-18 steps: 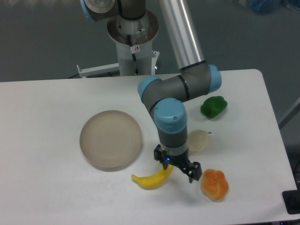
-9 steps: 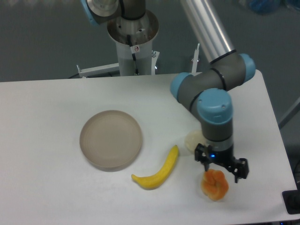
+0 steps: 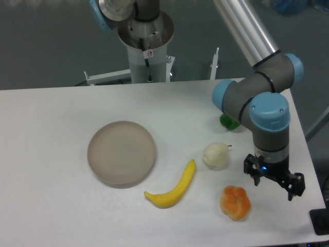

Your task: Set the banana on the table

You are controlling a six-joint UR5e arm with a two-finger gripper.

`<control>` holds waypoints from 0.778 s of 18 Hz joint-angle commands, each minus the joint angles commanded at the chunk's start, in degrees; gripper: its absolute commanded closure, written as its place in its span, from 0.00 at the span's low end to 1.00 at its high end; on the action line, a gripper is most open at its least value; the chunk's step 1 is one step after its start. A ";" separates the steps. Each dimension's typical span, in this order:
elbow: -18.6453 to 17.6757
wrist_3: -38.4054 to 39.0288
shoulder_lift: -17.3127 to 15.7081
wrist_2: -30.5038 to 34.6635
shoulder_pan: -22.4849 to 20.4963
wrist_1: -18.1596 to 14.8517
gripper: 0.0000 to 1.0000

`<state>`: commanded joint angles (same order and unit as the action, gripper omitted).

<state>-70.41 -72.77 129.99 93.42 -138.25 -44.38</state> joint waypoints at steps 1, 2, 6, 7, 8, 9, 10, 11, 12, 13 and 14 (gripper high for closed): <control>0.18 0.09 0.09 0.27 0.00 -0.17 0.00; 0.18 0.17 0.09 0.44 0.17 -0.44 0.00; 0.27 1.05 0.35 4.22 1.14 -0.35 0.00; 0.45 1.66 0.62 4.57 2.19 -0.35 0.00; 0.53 2.89 0.97 4.92 2.89 -0.35 0.00; 0.62 4.73 1.06 5.27 3.16 -0.35 0.00; 0.71 4.75 1.15 5.19 3.16 -0.35 0.00; 0.62 4.40 1.23 4.93 3.25 -0.26 0.00; 0.71 4.31 1.32 4.93 3.34 -0.26 0.00; 0.89 4.22 1.41 4.84 3.43 -0.26 0.00; 0.89 3.96 1.41 4.75 3.43 -0.18 0.00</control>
<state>-69.52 -68.82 131.40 98.17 -134.82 -44.56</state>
